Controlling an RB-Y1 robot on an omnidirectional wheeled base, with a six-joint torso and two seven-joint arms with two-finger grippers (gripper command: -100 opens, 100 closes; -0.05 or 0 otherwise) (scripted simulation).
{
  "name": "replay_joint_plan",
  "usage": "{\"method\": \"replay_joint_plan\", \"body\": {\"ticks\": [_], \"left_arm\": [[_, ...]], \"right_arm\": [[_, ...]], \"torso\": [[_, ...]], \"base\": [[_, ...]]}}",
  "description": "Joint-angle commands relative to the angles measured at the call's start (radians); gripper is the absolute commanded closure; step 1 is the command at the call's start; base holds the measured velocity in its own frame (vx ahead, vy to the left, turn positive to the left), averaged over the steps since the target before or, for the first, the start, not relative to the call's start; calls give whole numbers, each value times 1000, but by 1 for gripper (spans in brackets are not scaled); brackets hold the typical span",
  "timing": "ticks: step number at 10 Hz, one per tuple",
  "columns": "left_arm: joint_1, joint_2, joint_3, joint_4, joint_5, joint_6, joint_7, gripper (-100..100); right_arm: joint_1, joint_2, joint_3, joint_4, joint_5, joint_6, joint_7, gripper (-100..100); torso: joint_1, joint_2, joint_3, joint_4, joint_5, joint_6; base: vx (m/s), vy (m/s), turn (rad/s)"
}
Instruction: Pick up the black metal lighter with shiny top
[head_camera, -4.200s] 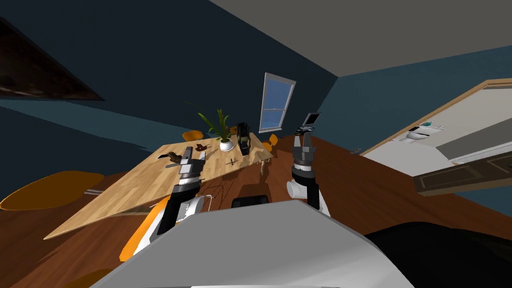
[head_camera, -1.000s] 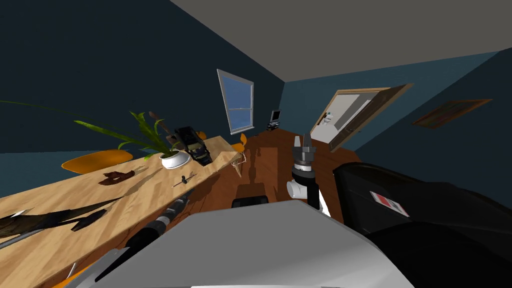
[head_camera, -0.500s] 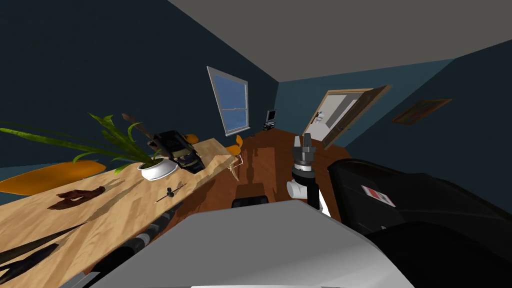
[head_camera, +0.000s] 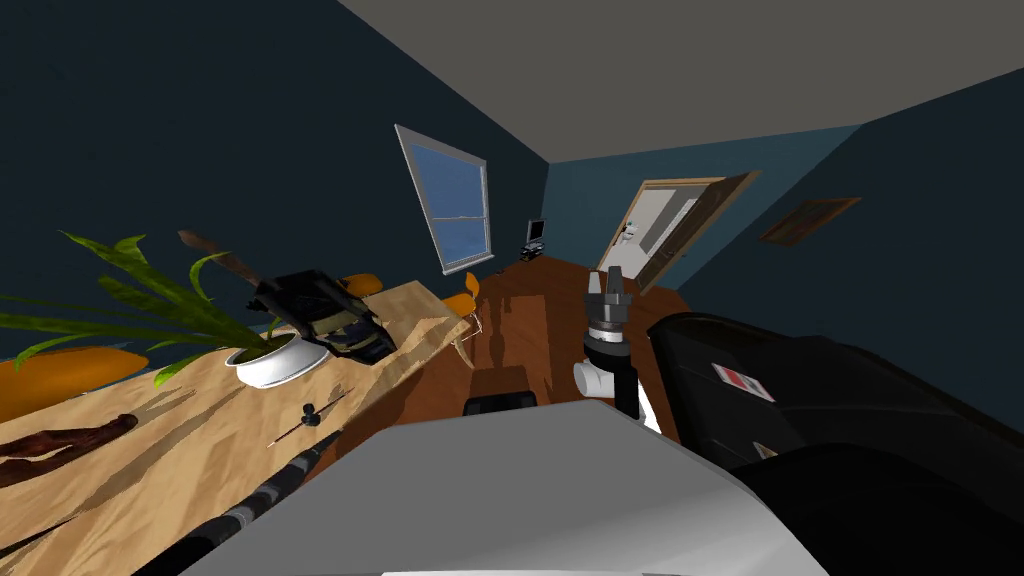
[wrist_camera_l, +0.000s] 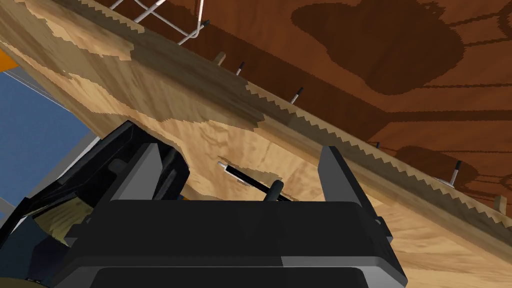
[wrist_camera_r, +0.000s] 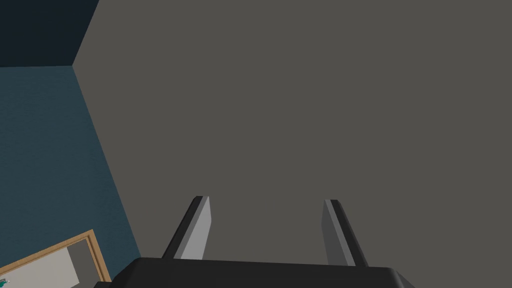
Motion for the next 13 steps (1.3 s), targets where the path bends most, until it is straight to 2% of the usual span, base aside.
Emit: {"method": "replay_joint_plan", "body": {"ticks": [1, 3, 5, 7, 11, 12, 13], "left_arm": [[8, 35, -22, 50, -40, 12, 36, -100], [21, 66, -47, 120, -91, 25, 71, -100], [21, 66, -47, 124, -91, 25, 71, -100], [32, 90, -69, 179, -137, 35, 102, -100], [52, 121, -105, 259, -215, 53, 151, -100], [52, 115, -92, 252, -200, 40, 135, -100], [52, 115, -93, 256, -202, 40, 137, 0]], "right_arm": [[0, 0, 0, 0, 0, 0, 0, 0], [0, 0, 0, 0, 0, 0, 0, 0], [0, 0, 0, 0, 0, 0, 0, 0], [0, 0, 0, 0, 0, 0, 0, 0], [0, 0, 0, 0, 0, 0, 0, 0], [0, 0, 0, 0, 0, 0, 0, 0], [0, 0, 0, 0, 0, 0, 0, 0]], "torso": [[0, 0, 0, 0, 0, 0], [3, -5, -3, -1, 0, 1], [1, -4, -2, -1, 0, 0], [0, 3, 2, 1, 0, 0], [2, -3, -2, -1, 1, 0], [2, -3, -2, -1, 1, 0], [0, 1, 0, 0, 0, -1]], "base": [[167, 29, -200], [212, 60, -201], [87, 33, -9], [92, 37, -139], [154, 73, -120], [64, 38, -23], [12, 7, 1]]}}
